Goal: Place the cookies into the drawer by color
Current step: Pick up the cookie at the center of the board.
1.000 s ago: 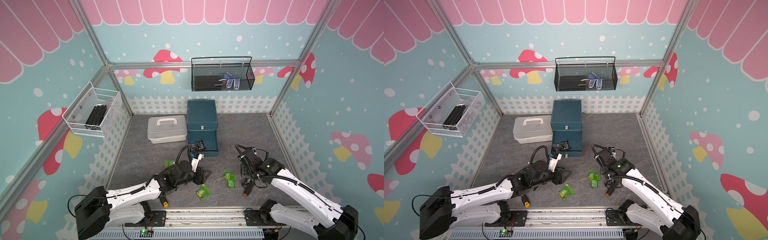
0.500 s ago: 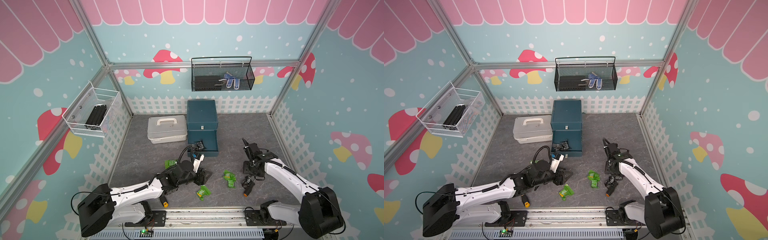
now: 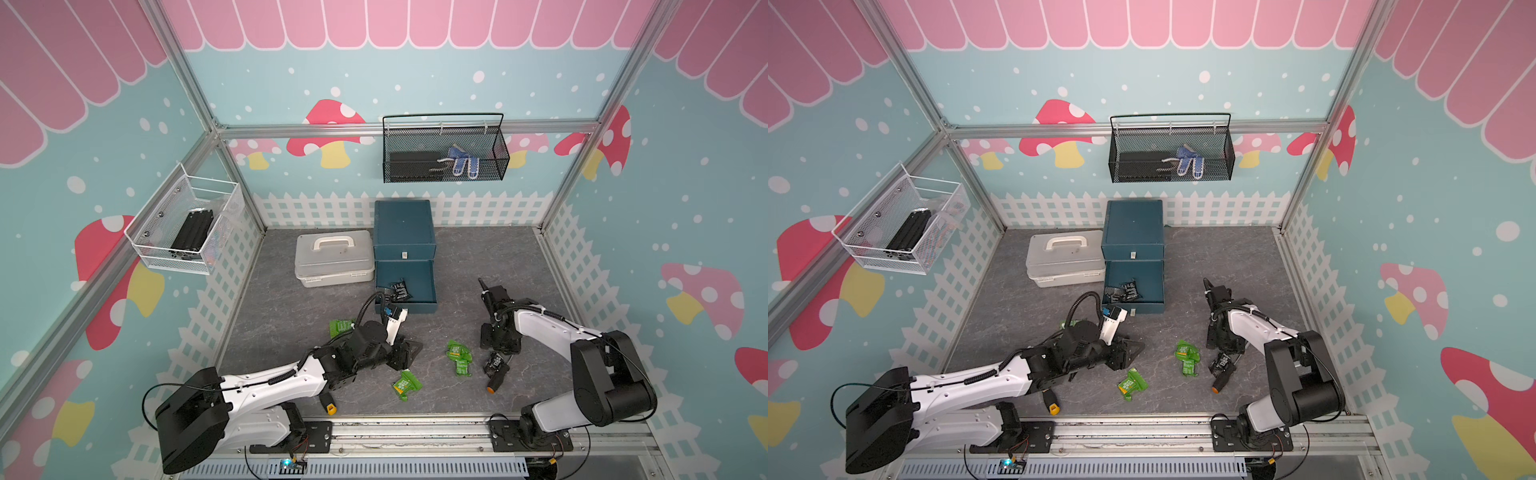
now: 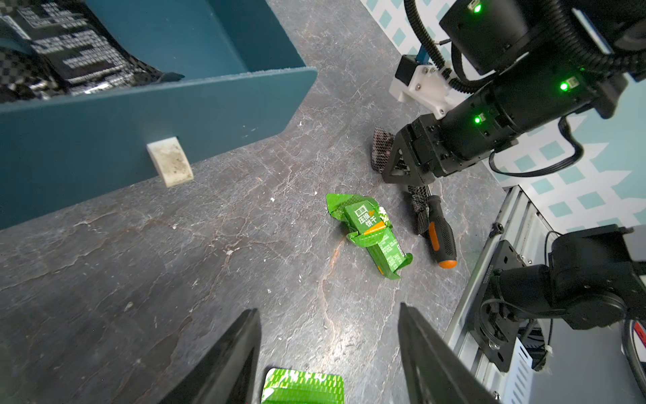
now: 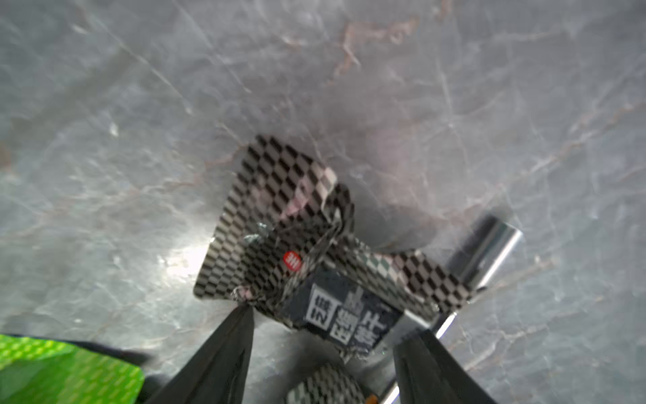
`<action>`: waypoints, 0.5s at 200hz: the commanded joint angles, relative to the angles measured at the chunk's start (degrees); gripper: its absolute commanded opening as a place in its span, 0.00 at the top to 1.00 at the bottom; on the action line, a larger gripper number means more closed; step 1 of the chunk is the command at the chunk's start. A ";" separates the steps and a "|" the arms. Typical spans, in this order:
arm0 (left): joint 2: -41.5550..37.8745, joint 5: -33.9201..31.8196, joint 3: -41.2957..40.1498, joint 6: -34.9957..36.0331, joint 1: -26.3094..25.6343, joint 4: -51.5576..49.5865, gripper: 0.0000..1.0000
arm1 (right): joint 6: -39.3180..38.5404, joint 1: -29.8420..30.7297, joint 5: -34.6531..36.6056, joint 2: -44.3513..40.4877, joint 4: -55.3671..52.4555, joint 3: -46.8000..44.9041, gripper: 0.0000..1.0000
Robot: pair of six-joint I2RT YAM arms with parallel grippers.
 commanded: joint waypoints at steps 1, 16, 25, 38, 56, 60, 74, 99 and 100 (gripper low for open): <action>-0.41 -0.96 0.50 1.06 -0.11 0.38 0.35 | -0.62 -0.14 -3.42 2.24 3.47 0.37 0.41; -0.06 -1.15 0.53 1.00 -0.15 0.54 0.35 | -0.13 0.46 -5.80 1.67 5.24 0.25 0.41; 0.17 -1.14 0.61 0.91 -0.11 0.85 0.35 | 0.09 0.81 -8.21 0.93 6.39 0.10 0.41; 0.69 -1.05 0.81 0.87 -0.15 1.20 0.35 | 0.14 1.19 -11.23 -0.36 8.11 -0.06 0.41; 1.43 -0.74 1.04 0.83 -0.15 1.39 0.35 | 0.13 1.19 -15.09 -1.69 9.54 0.16 0.41; 1.61 -0.68 1.04 0.80 -0.15 1.46 0.35 | -0.18 1.19 -15.90 -2.14 9.83 0.18 0.42; 2.01 -0.44 0.94 0.73 -0.14 1.75 0.35 | -0.57 1.19 -15.53 -4.19 9.07 0.13 0.41; 1.81 -0.52 0.52 0.41 -0.14 2.07 0.35 | -1.13 1.19 -5.49 -6.79 0.66 2.18 0.43; 1.76 -0.52 0.51 0.35 -0.15 2.08 0.35 | -1.14 1.19 -5.20 -6.89 0.49 2.23 0.43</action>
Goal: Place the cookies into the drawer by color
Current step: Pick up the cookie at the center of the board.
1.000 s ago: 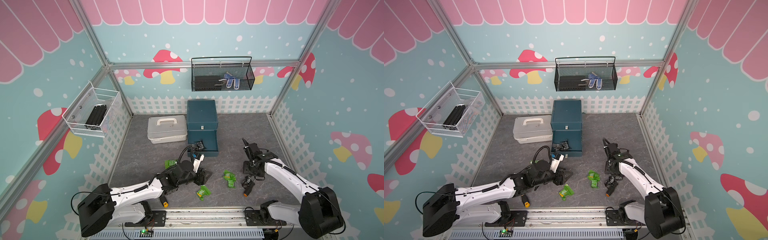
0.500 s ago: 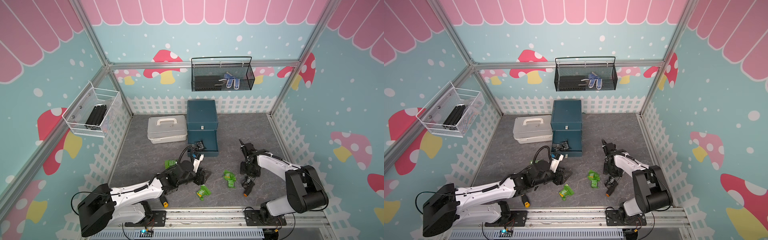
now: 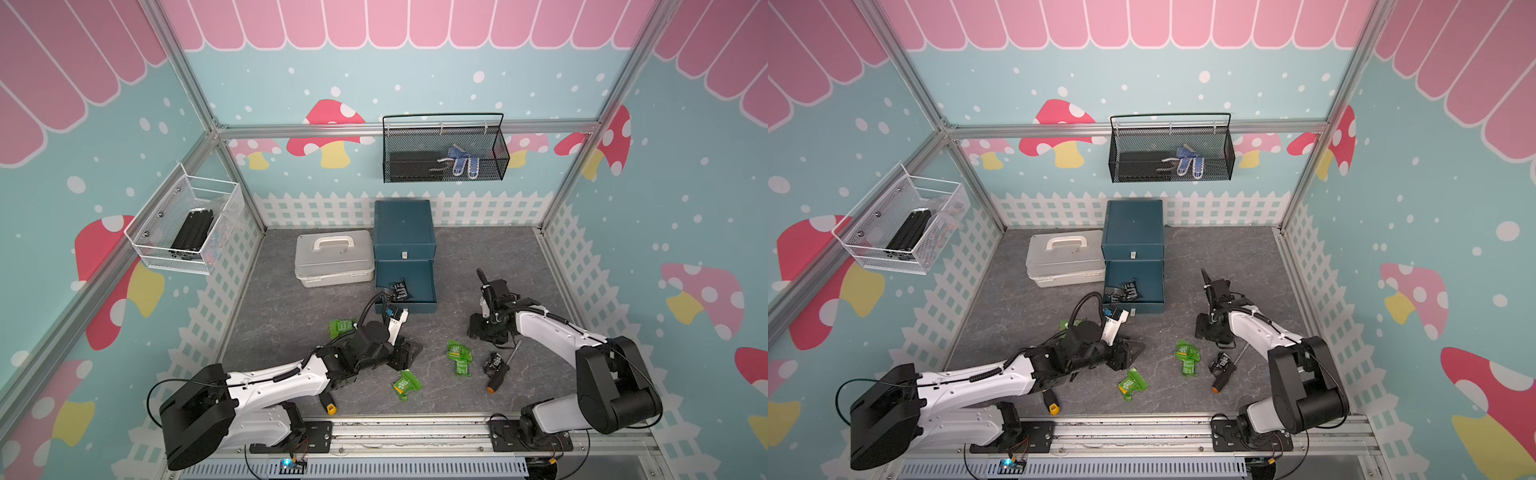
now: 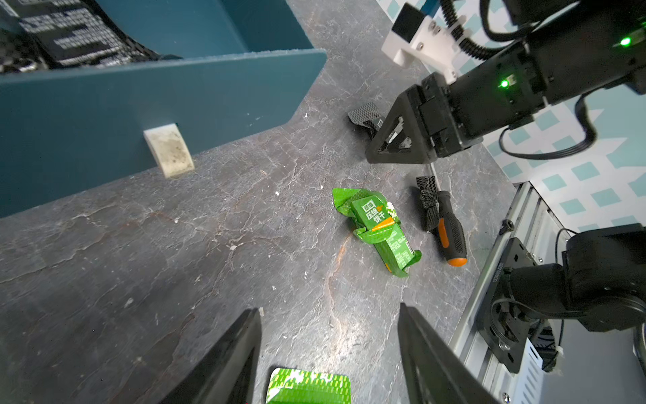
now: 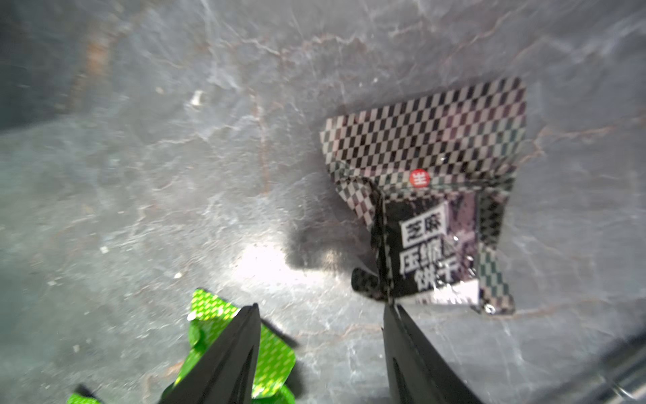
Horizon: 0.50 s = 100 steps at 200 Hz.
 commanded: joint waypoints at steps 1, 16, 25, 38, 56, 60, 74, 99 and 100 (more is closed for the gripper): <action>-0.03 -0.35 0.51 0.35 -0.15 1.71 0.35 | -0.35 0.29 6.78 -2.85 -6.69 1.69 0.43; -0.62 0.03 0.10 -0.27 -0.17 2.32 0.35 | 0.28 0.25 11.28 -3.79 -8.65 1.75 0.40; -0.97 0.83 -0.22 -0.64 -0.14 2.99 0.35 | 0.56 -0.09 13.15 -2.73 -9.74 2.60 0.37; -1.52 2.12 -0.52 -0.87 -0.15 3.65 0.35 | 0.08 -0.15 14.74 0.57 -10.67 4.71 0.33; -2.32 1.78 -0.73 -0.91 -0.24 3.39 0.35 | -1.46 -0.12 13.66 5.21 -9.29 6.93 0.31; -2.46 1.52 -0.88 -0.84 -0.23 3.15 0.35 | -1.86 -0.19 13.59 6.26 -9.21 7.53 0.32; -2.92 0.05 -0.98 -0.66 -0.17 2.46 0.35 | -2.71 -0.22 13.83 9.30 -9.06 9.14 0.32; -3.12 -0.36 -0.75 -0.44 -0.22 2.01 0.35 | -4.31 -0.46 12.25 12.34 -6.89 10.35 0.34; -3.04 -0.31 -0.73 -0.46 -0.23 2.04 0.35 | -4.40 -0.48 12.16 12.52 -6.79 10.41 0.34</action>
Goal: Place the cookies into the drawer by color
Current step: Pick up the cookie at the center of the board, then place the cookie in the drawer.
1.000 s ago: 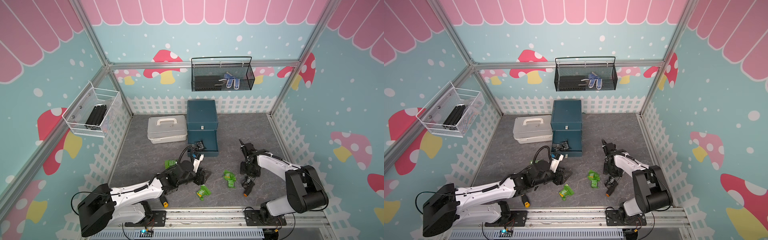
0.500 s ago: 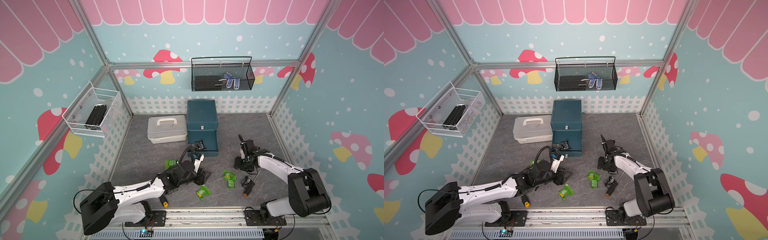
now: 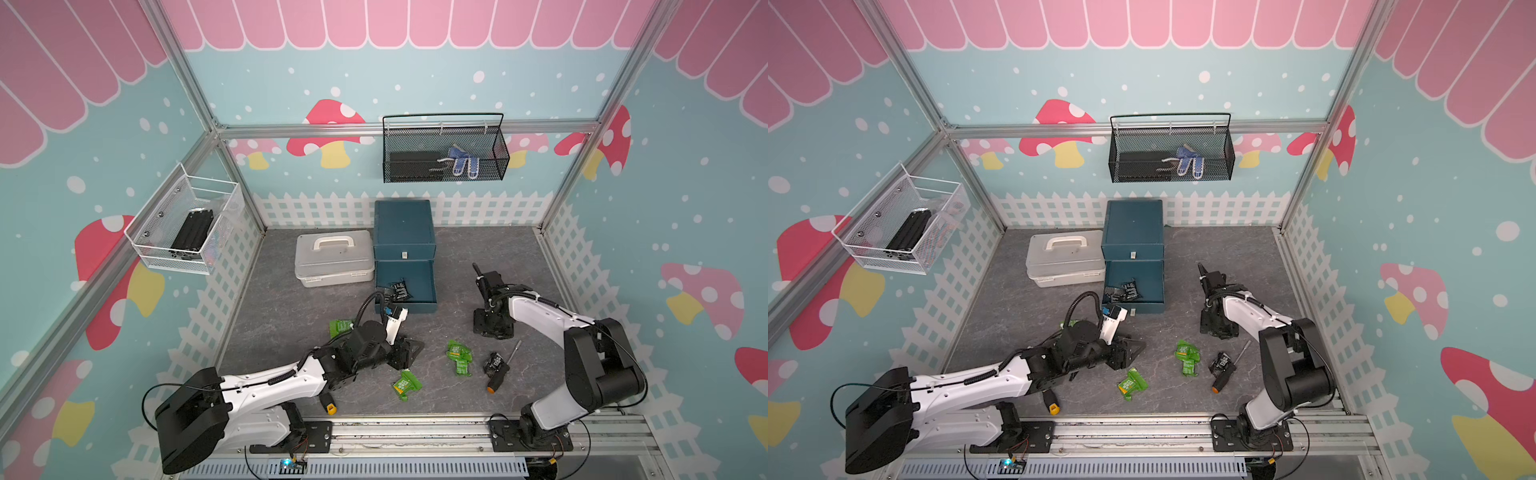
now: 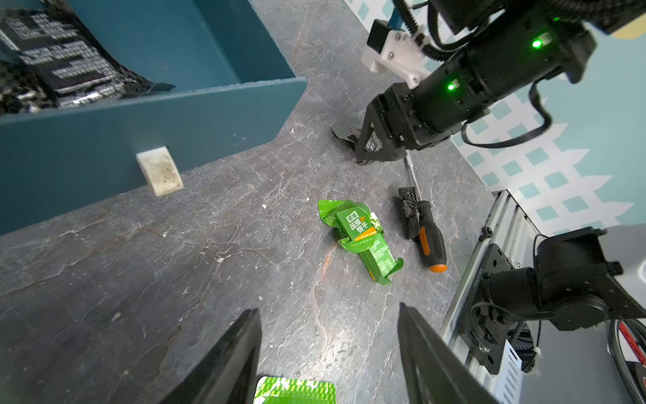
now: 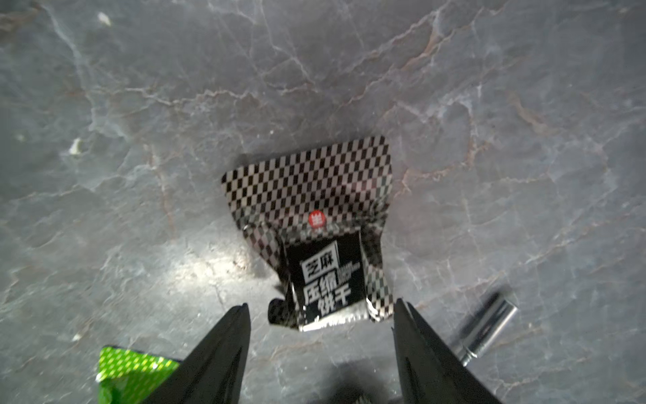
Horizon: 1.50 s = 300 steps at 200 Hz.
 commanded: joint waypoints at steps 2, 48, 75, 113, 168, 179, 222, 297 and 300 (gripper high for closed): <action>-0.88 -1.04 -0.42 0.03 -0.19 0.64 0.35 | -1.86 -0.36 -0.06 2.36 0.59 1.86 0.35; -0.36 -1.25 -0.63 -0.20 -0.19 1.13 0.35 | -2.03 -0.45 -2.08 4.06 1.08 2.18 0.59; -0.39 -0.96 -0.38 -0.55 -0.19 1.09 0.35 | -1.75 -0.19 -2.37 -0.44 -0.65 2.09 0.68; -3.00 -5.00 -0.17 -0.58 0.46 -1.64 0.35 | -0.82 3.06 -1.63 -9.02 -6.73 6.14 0.71; -9.40 -1.55 0.22 -1.75 8.38 -5.88 0.35 | 3.43 19.21 4.32 -7.00 -13.91 24.81 0.71; -11.14 -1.20 0.11 -1.96 9.44 -6.37 0.35 | 3.41 20.60 4.26 -4.30 -14.02 28.52 0.71; -14.34 -0.10 -1.47 -2.76 12.39 -7.77 0.35 | 3.59 23.85 4.14 5.31 -13.46 37.46 0.71; -11.23 -0.50 -3.23 -2.85 13.47 -5.28 0.35 | 2.72 26.35 4.94 23.02 -14.21 50.42 0.71; -11.17 -0.46 -3.11 -2.81 13.51 -5.43 0.35 | 2.73 26.35 5.22 23.74 -14.53 51.05 0.71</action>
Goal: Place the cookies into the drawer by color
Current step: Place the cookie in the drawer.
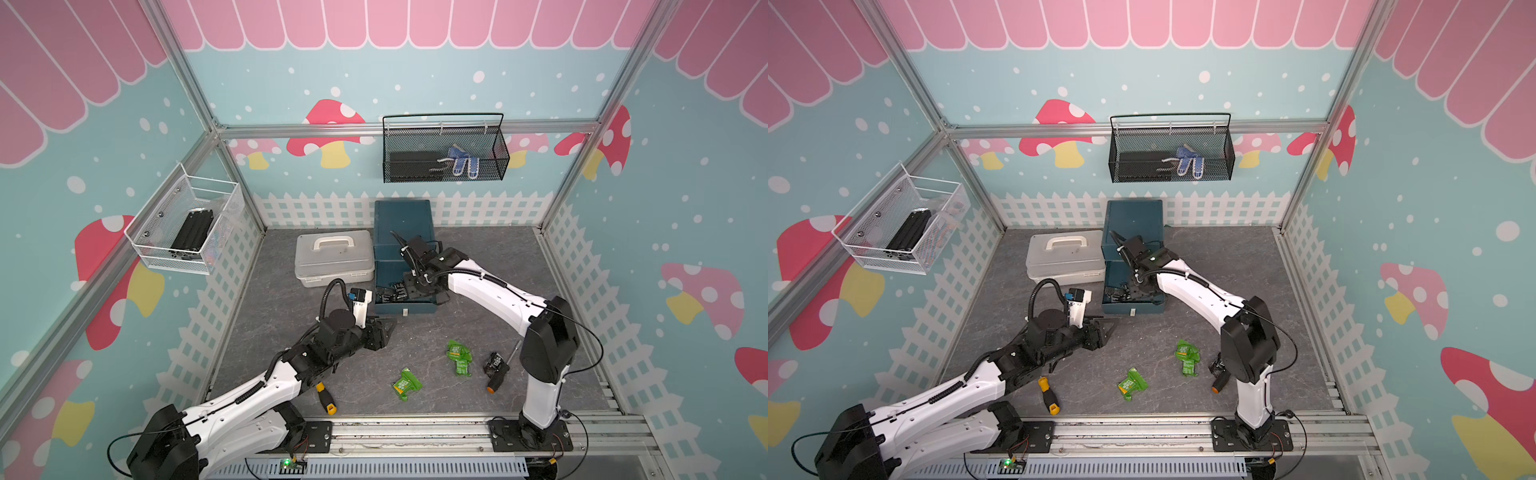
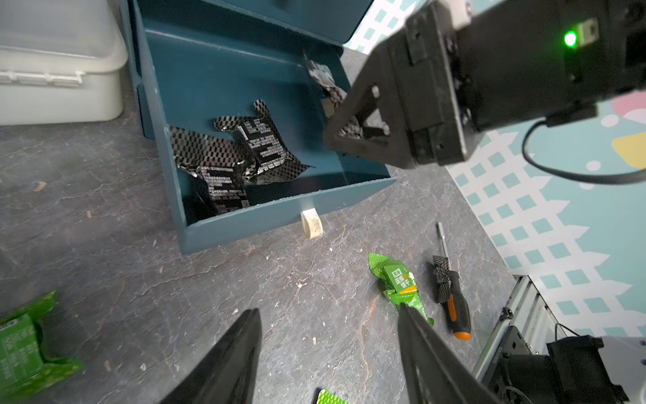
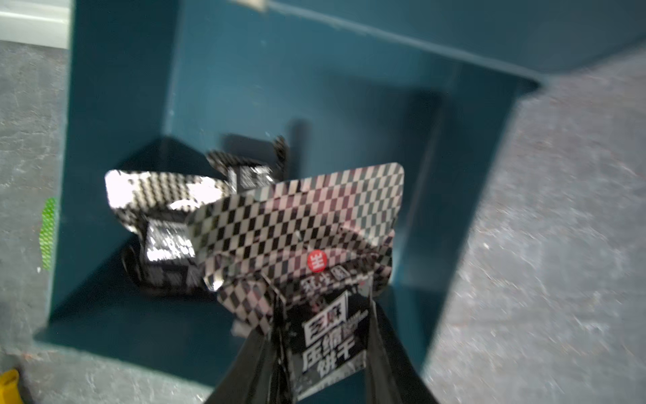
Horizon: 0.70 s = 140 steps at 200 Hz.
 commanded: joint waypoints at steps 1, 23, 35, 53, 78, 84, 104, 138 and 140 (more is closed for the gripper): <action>0.70 0.03 -0.71 -0.16 0.62 0.74 0.35 | 0.65 0.17 2.13 4.91 -3.41 4.93 0.71; 0.66 0.07 -0.65 -0.05 1.04 0.34 0.35 | 1.01 0.15 3.95 8.61 -4.04 7.18 0.71; 0.47 0.21 -0.64 0.11 1.07 0.00 0.35 | 1.34 0.14 3.38 9.95 -3.95 8.01 0.71; -0.04 -0.06 -0.86 0.37 1.30 -0.46 0.35 | 1.83 0.28 2.27 11.34 -2.68 8.69 0.71; -1.34 -0.47 -1.91 0.30 1.93 -0.82 0.35 | 2.16 0.57 0.53 13.07 -1.43 9.69 0.70; -1.59 -0.59 -2.01 0.30 2.23 -1.11 0.35 | 2.25 0.64 0.11 13.49 -1.24 10.00 0.68; -2.64 -0.97 -2.07 0.48 2.79 -1.95 0.35 | 2.39 1.07 -0.70 14.05 -1.09 10.72 0.62; -2.85 -0.90 -2.09 0.56 2.99 -2.25 0.34 | 2.76 1.44 1.85 9.53 -0.57 8.02 0.49; -2.78 -0.90 -2.14 0.56 2.93 -2.29 0.34 | 2.76 1.44 1.98 9.17 -0.53 7.84 0.48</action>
